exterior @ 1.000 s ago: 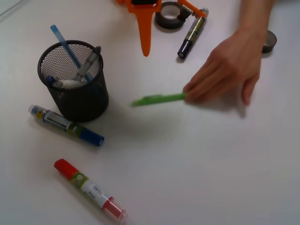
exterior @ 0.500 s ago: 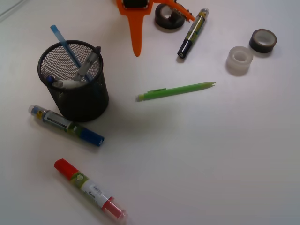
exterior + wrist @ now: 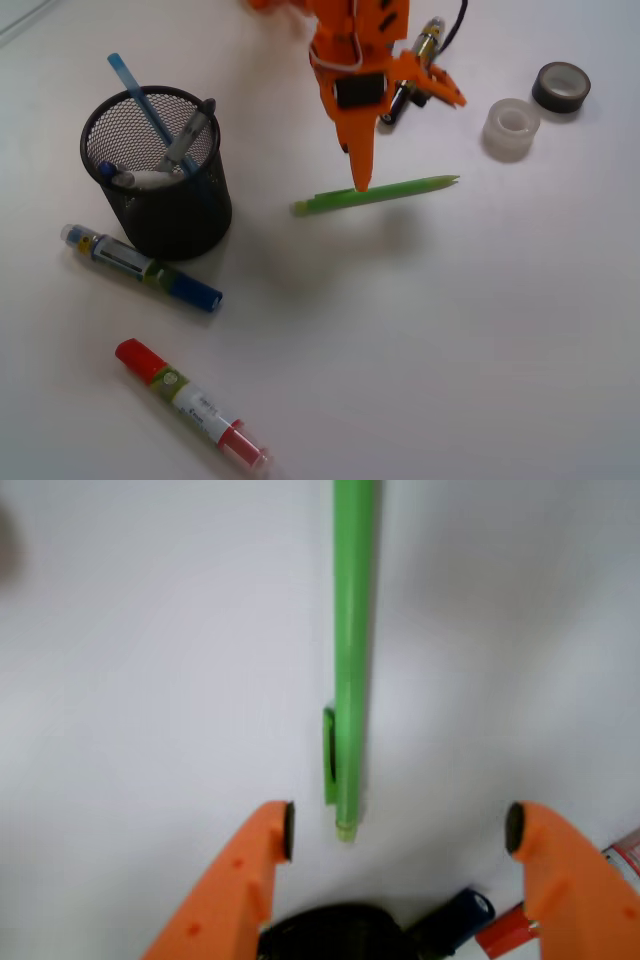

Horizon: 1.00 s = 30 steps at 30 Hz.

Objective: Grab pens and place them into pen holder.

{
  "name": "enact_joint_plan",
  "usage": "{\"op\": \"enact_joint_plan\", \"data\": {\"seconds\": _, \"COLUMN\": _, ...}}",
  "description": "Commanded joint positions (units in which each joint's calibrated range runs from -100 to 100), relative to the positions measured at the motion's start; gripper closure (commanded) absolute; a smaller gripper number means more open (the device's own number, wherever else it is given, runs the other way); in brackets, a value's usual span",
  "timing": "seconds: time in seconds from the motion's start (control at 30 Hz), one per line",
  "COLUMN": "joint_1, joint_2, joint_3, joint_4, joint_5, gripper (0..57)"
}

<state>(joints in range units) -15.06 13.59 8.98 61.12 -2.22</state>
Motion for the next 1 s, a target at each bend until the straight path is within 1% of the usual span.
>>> {"op": "enact_joint_plan", "data": {"seconds": 0.0, "joint_1": -1.43, "joint_2": 4.98, "joint_3": -6.72, "joint_4": 1.34, "joint_5": -0.59, "gripper": 32.7}}
{"op": "enact_joint_plan", "data": {"seconds": 0.33, "joint_1": -2.25, "joint_2": 14.50, "joint_3": -9.80, "joint_4": 1.96, "joint_5": -1.51, "gripper": 32.8}}
{"op": "enact_joint_plan", "data": {"seconds": 0.37, "joint_1": -2.40, "joint_2": 14.76, "joint_3": -9.80, "joint_4": 1.87, "joint_5": -1.71, "gripper": 33.6}}
{"op": "enact_joint_plan", "data": {"seconds": 0.43, "joint_1": -2.48, "joint_2": 15.44, "joint_3": -11.07, "joint_4": 2.31, "joint_5": -1.81, "gripper": 37.6}}
{"op": "enact_joint_plan", "data": {"seconds": 0.67, "joint_1": -2.55, "joint_2": 18.84, "joint_3": -15.33, "joint_4": 5.28, "joint_5": -2.10, "gripper": 55.3}}
{"op": "enact_joint_plan", "data": {"seconds": 0.73, "joint_1": -2.55, "joint_2": 20.03, "joint_3": -16.96, "joint_4": 6.33, "joint_5": -2.15, "gripper": 56.7}}
{"op": "enact_joint_plan", "data": {"seconds": 0.97, "joint_1": -2.55, "joint_2": 20.03, "joint_3": -19.13, "joint_4": 7.29, "joint_5": -3.03, "gripper": 57.1}}
